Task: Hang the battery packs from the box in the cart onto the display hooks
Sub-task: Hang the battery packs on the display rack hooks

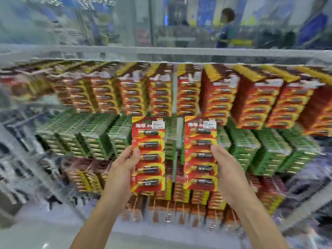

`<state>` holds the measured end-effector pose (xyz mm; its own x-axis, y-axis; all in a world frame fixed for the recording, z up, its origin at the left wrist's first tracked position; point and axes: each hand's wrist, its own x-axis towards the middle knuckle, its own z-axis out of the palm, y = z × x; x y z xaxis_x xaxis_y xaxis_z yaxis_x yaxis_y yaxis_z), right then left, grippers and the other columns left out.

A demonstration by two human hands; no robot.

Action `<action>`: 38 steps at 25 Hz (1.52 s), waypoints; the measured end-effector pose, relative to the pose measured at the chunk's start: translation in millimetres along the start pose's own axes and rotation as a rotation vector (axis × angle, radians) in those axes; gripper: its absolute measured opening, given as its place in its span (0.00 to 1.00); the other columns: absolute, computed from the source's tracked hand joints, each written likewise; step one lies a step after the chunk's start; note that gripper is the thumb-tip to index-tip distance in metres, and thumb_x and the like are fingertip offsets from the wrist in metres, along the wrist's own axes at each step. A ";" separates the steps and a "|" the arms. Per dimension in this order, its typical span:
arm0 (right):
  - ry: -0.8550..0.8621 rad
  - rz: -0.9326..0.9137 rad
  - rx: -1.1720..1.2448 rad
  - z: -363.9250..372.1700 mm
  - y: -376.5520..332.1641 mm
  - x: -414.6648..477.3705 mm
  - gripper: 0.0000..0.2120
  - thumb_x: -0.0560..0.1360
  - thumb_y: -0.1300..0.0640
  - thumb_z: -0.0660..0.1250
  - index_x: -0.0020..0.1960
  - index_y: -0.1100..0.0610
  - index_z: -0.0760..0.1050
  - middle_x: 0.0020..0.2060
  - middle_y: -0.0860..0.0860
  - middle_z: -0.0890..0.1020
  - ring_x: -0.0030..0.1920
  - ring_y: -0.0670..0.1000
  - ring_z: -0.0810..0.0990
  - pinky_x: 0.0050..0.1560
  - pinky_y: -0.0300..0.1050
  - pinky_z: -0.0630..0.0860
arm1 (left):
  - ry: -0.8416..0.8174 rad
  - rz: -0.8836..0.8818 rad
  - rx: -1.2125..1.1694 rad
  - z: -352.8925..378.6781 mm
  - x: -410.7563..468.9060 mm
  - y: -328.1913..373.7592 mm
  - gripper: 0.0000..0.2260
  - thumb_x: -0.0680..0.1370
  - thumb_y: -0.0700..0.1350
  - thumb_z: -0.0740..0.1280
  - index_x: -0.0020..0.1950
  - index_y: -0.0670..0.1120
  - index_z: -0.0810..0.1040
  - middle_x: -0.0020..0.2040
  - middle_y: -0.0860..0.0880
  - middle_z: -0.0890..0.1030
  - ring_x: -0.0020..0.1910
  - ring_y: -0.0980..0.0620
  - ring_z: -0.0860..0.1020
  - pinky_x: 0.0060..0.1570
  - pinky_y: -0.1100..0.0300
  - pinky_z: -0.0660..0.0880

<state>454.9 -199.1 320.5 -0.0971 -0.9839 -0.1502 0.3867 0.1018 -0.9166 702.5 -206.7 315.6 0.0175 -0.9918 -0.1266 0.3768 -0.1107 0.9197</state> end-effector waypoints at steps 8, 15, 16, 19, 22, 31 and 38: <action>-0.081 0.062 0.009 172.1 55.8 24.1 0.13 0.83 0.50 0.62 0.63 0.54 0.79 0.47 0.52 0.89 0.44 0.53 0.89 0.38 0.48 0.83 | 0.117 0.031 -0.022 -162.3 33.2 71.0 0.15 0.81 0.50 0.66 0.66 0.49 0.82 0.57 0.42 0.87 0.54 0.38 0.86 0.52 0.42 0.83; -0.072 0.145 0.052 246.4 71.3 49.4 0.08 0.82 0.52 0.63 0.56 0.53 0.80 0.41 0.50 0.89 0.39 0.51 0.88 0.44 0.54 0.77 | 0.166 0.020 -0.062 -214.9 68.6 95.3 0.18 0.80 0.51 0.68 0.69 0.49 0.80 0.58 0.42 0.86 0.55 0.36 0.86 0.58 0.36 0.80; -0.074 0.151 0.058 251.0 71.4 57.0 0.07 0.82 0.53 0.63 0.54 0.52 0.79 0.40 0.49 0.89 0.37 0.50 0.88 0.44 0.54 0.77 | 0.177 0.026 -0.069 -217.6 73.1 98.6 0.18 0.80 0.51 0.69 0.68 0.48 0.80 0.58 0.42 0.86 0.55 0.36 0.86 0.58 0.36 0.80; -0.100 0.157 0.059 266.8 73.0 79.2 0.10 0.81 0.50 0.65 0.60 0.51 0.78 0.45 0.49 0.89 0.42 0.51 0.89 0.46 0.54 0.79 | 0.237 0.057 -0.080 -225.9 84.3 105.2 0.16 0.81 0.49 0.67 0.68 0.48 0.81 0.58 0.41 0.86 0.54 0.35 0.85 0.56 0.38 0.80; -0.146 0.193 0.080 284.2 76.9 101.6 0.19 0.78 0.49 0.66 0.68 0.53 0.76 0.52 0.54 0.88 0.48 0.56 0.88 0.48 0.57 0.80 | 0.300 0.086 -0.083 -234.8 89.0 113.0 0.14 0.82 0.48 0.66 0.66 0.48 0.81 0.57 0.40 0.86 0.54 0.35 0.86 0.57 0.37 0.80; -0.157 0.288 0.050 321.9 88.1 132.4 0.35 0.71 0.47 0.72 0.76 0.55 0.70 0.60 0.57 0.85 0.58 0.64 0.85 0.63 0.67 0.77 | 0.372 0.242 0.006 -269.6 132.9 174.3 0.15 0.84 0.51 0.62 0.62 0.44 0.83 0.53 0.38 0.87 0.44 0.39 0.87 0.37 0.50 0.84; -0.143 0.236 0.027 337.0 87.0 138.3 0.24 0.74 0.48 0.69 0.68 0.54 0.77 0.55 0.56 0.87 0.52 0.60 0.87 0.57 0.62 0.79 | 0.305 0.280 0.034 -285.4 170.4 205.4 0.13 0.85 0.51 0.62 0.61 0.47 0.84 0.53 0.41 0.87 0.47 0.39 0.87 0.40 0.49 0.84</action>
<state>784.1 -375.8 344.9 0.1284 -0.9443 -0.3031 0.4077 0.3289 -0.8518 1047.1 -380.2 376.9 0.3909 -0.9199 0.0310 0.2872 0.1539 0.9454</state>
